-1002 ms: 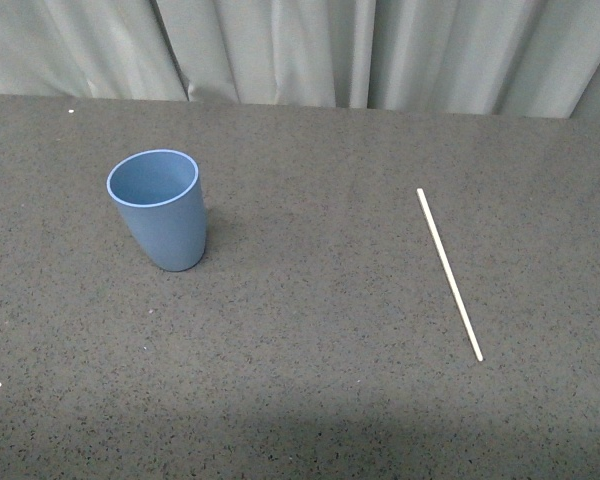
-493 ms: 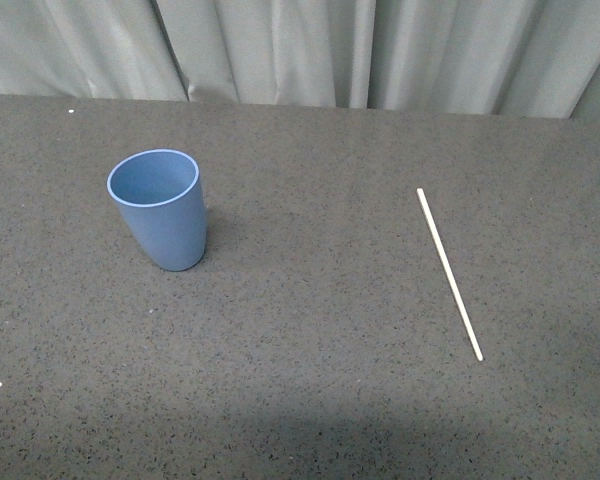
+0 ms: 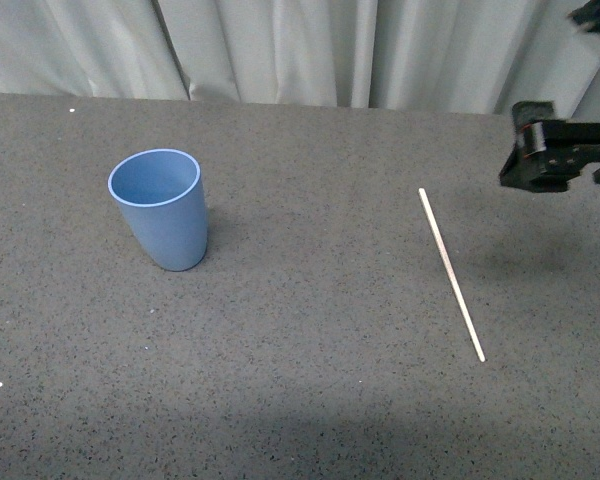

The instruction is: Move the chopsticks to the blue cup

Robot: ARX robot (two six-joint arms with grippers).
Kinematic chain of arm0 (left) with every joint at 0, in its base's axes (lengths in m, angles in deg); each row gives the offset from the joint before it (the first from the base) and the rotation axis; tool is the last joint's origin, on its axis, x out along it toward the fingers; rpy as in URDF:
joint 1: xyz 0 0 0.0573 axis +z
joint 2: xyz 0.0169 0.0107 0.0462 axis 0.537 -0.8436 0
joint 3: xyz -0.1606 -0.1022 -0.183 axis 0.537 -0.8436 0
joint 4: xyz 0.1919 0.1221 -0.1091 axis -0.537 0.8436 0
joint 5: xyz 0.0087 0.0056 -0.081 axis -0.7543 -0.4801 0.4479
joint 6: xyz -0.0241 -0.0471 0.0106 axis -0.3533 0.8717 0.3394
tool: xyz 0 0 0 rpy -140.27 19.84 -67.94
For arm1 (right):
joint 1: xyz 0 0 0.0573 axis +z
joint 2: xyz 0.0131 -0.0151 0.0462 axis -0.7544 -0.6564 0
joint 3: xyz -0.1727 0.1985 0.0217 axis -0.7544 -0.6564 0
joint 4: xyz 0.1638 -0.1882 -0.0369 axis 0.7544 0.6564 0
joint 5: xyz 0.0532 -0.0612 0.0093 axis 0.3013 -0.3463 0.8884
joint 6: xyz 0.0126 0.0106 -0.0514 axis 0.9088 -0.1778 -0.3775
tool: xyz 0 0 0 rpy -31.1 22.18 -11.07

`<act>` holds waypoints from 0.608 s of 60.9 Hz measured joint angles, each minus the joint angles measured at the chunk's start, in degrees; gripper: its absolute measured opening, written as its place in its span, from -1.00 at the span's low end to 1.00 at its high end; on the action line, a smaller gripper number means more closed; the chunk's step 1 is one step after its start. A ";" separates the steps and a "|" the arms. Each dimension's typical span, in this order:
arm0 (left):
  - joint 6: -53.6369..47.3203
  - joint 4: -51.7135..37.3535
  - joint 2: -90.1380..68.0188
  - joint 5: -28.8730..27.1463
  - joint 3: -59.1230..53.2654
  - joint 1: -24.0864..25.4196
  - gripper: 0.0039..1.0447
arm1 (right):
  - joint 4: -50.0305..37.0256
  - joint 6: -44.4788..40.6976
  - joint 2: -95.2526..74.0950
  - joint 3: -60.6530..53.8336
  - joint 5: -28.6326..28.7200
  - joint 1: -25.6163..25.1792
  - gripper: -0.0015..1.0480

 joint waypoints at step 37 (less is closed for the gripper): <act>0.00 0.00 0.00 0.00 0.00 0.00 0.88 | 9.27 7.13 -24.55 20.35 -2.82 6.12 0.82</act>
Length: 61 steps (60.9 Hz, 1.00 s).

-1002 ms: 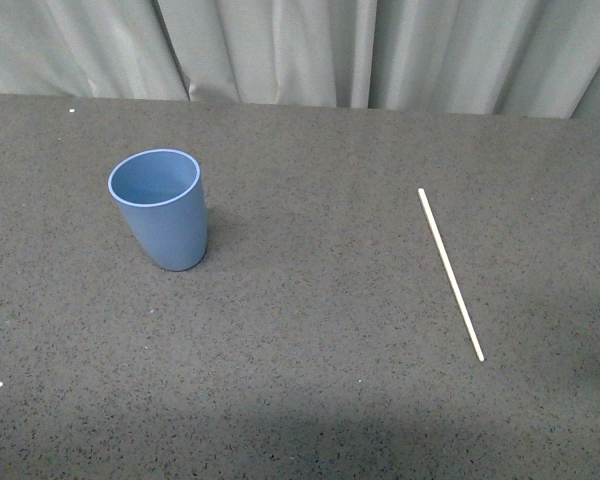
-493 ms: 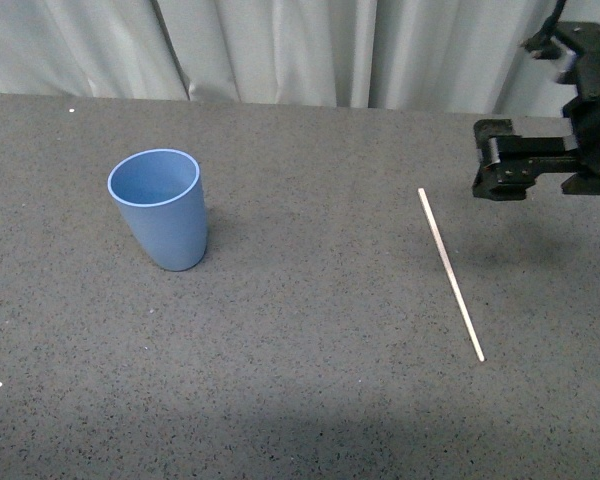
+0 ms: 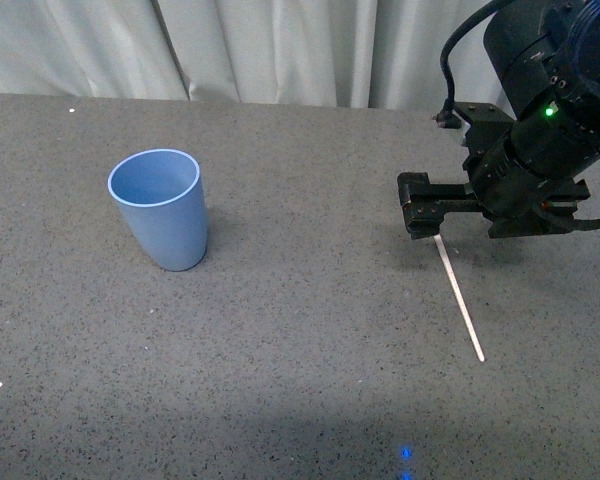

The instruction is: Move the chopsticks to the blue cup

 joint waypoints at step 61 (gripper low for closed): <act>0.00 0.00 0.00 0.00 0.00 0.00 0.88 | 5.42 -0.68 -5.99 7.85 -1.03 1.07 -0.97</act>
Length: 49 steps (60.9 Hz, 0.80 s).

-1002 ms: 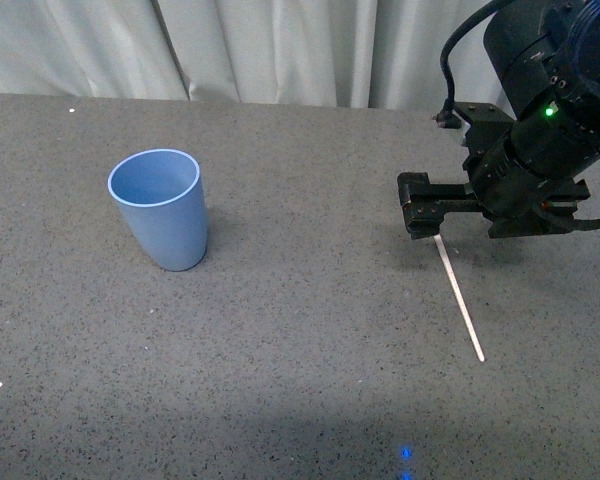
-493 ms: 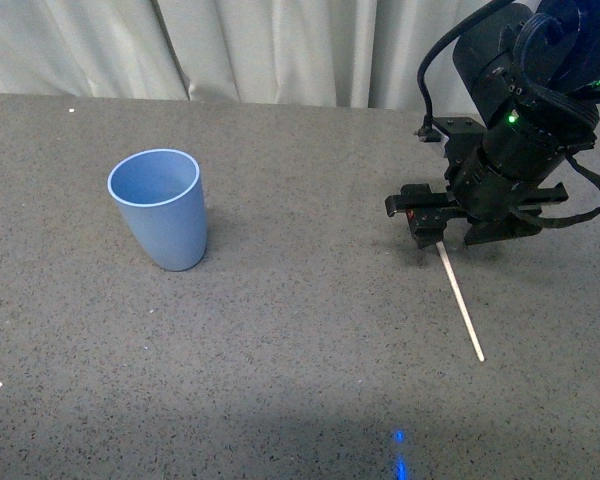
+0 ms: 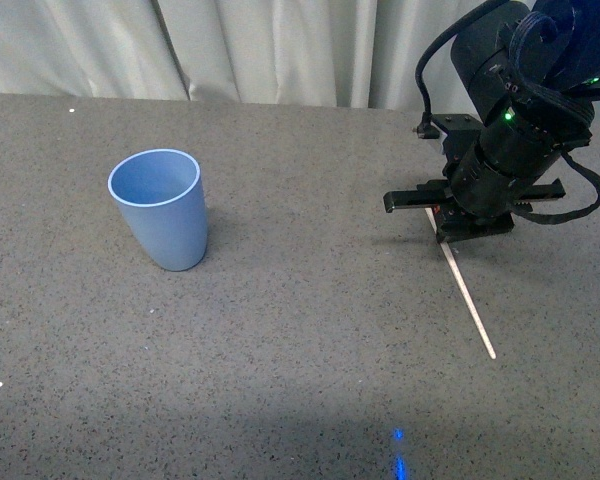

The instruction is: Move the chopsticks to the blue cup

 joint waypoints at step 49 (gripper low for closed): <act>0.00 0.00 0.00 0.00 0.00 0.00 0.88 | -65.00 2.36 20.28 -14.45 28.46 14.34 -0.97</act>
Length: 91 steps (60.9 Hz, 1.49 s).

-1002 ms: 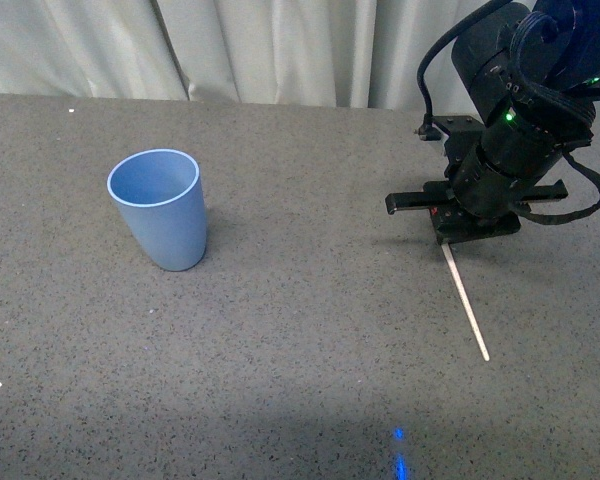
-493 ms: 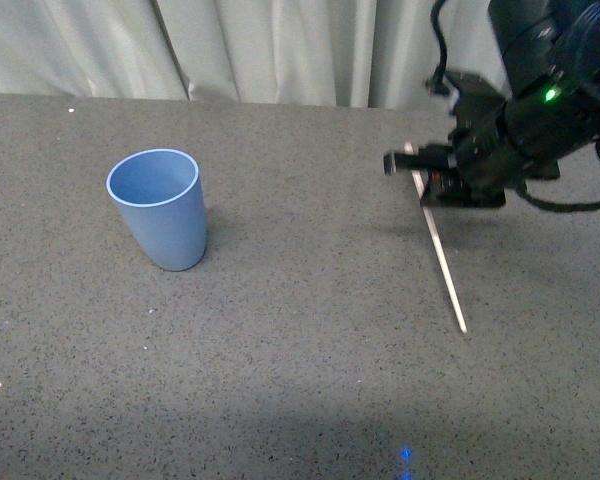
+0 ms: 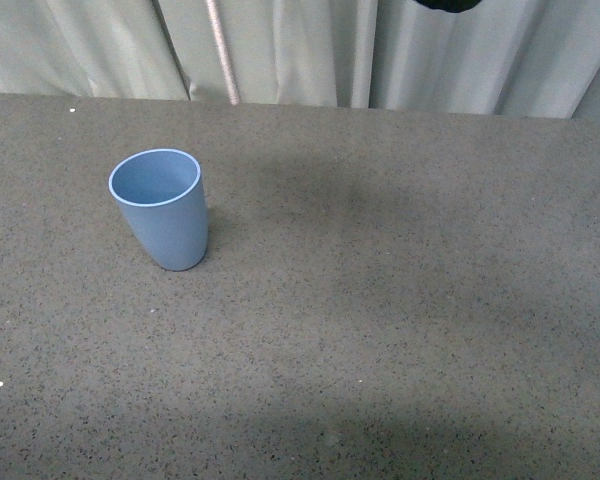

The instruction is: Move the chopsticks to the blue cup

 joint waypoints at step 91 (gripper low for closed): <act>0.00 0.00 0.00 0.00 0.00 0.00 0.88 | 0.35 -2.86 -18.51 11.19 4.81 4.61 -0.97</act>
